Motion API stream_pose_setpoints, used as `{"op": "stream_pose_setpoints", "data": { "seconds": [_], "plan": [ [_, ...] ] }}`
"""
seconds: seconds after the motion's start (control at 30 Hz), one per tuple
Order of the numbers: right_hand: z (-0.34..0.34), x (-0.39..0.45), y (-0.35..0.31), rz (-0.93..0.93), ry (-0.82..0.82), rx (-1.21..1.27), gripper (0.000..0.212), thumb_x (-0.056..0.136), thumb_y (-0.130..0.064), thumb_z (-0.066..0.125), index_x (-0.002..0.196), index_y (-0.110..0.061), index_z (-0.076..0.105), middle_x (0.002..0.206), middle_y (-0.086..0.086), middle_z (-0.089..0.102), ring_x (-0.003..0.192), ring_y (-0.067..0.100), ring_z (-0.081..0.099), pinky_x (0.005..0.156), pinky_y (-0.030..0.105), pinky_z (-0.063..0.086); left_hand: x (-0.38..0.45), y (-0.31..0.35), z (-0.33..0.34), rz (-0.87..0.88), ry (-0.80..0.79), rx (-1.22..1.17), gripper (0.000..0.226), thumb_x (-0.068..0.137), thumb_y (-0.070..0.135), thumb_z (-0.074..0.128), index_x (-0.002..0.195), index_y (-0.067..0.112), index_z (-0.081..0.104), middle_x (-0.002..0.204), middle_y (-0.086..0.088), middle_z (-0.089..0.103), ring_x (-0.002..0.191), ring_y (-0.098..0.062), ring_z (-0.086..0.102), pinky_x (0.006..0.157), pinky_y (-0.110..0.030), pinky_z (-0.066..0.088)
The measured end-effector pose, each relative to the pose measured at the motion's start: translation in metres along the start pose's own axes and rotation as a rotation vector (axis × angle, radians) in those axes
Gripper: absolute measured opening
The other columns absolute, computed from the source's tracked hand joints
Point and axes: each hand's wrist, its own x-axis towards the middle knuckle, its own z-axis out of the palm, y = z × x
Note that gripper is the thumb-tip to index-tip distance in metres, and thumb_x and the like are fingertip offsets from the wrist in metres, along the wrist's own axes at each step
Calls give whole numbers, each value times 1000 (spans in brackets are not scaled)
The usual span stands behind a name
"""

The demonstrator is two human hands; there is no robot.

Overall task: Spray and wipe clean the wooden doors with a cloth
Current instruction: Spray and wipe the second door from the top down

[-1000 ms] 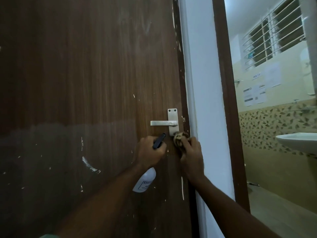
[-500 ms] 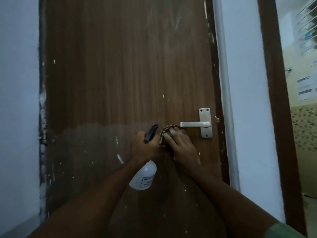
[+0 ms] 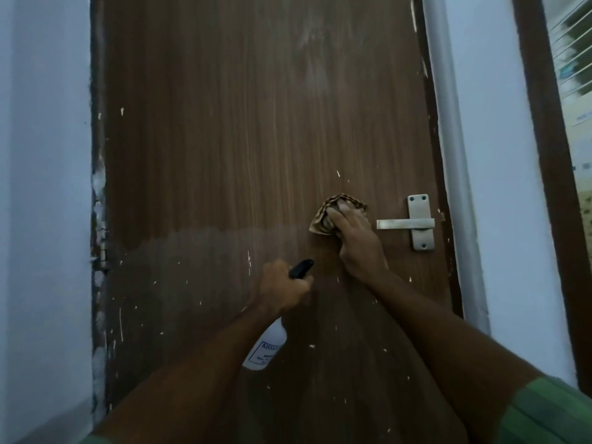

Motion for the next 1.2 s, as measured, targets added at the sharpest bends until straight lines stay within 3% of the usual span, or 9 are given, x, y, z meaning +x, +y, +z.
{"op": "stream_pose_setpoints", "data": {
  "seconds": [0.13, 0.3, 0.47, 0.53, 0.67, 0.73, 0.93, 1.1, 1.2],
  "plan": [
    [27, -46, -14, -81, -67, 23, 64, 95, -6, 68, 152, -26, 48, 163, 4, 37, 153, 26, 30, 118, 53, 40, 7, -18, -16, 74, 44, -149, 35, 97, 24, 73, 66, 17, 61, 45, 8, 52, 38, -2, 47, 42, -15, 35],
    [34, -73, -20, -581, -545, -207, 63, 100, -22, 58, 157, -36, 37, 170, -3, 23, 156, 26, 21, 116, 49, 42, 20, -34, -33, 150, 32, -196, 36, 97, 20, 71, 63, 17, 60, 49, 5, 51, 41, -6, 43, 47, -26, 37],
    [44, 8, -48, 78, 39, -40, 60, 97, -3, 53, 151, -29, 47, 164, 0, 36, 154, 27, 31, 114, 55, 45, 35, -55, -54, 132, 76, -292, 42, 80, 46, 67, 61, 10, 60, 51, -7, 54, 44, -26, 48, 48, -36, 39],
    [63, -8, -66, 107, 68, -29, 58, 97, -7, 52, 152, -27, 47, 164, 2, 36, 153, 28, 29, 116, 55, 42, 36, -67, -57, 134, 103, -297, 40, 84, 38, 70, 61, 6, 61, 49, -2, 54, 41, -20, 48, 45, -32, 37],
    [67, -58, -67, -569, -465, -153, 69, 95, -18, 68, 155, -32, 39, 167, 2, 29, 153, 29, 28, 119, 51, 35, 37, -82, -69, 164, 132, -248, 40, 91, 23, 71, 54, 21, 52, 43, 8, 46, 38, -5, 40, 44, -26, 33],
    [56, -29, -56, -670, -598, -220, 71, 95, -18, 68, 156, -35, 35, 169, 0, 26, 155, 29, 26, 118, 50, 37, 37, -86, -77, 193, 122, -243, 35, 86, 28, 66, 55, 17, 54, 45, 7, 47, 39, -9, 40, 43, -28, 33],
    [68, 17, -97, 49, -25, 1, 59, 95, -9, 53, 151, -30, 46, 164, -1, 34, 153, 25, 28, 114, 51, 44, 41, -109, -96, 175, 119, -193, 34, 94, 24, 71, 68, 4, 64, 54, -9, 58, 44, -24, 52, 47, -34, 44],
    [82, -14, -102, -667, -743, -253, 72, 98, -21, 65, 157, -40, 29, 171, -4, 15, 157, 29, 17, 116, 57, 40, 30, -128, -105, 181, 74, -142, 32, 97, 14, 71, 66, 13, 62, 54, -1, 57, 44, -10, 49, 47, -29, 42],
    [67, 38, -99, -529, -600, -210, 72, 96, -16, 67, 155, -39, 34, 169, -4, 21, 155, 26, 20, 119, 54, 36, 26, -130, -116, 174, 84, -112, 37, 95, 11, 72, 62, 18, 58, 50, 5, 52, 40, -6, 46, 46, -20, 39]
  ]
}}
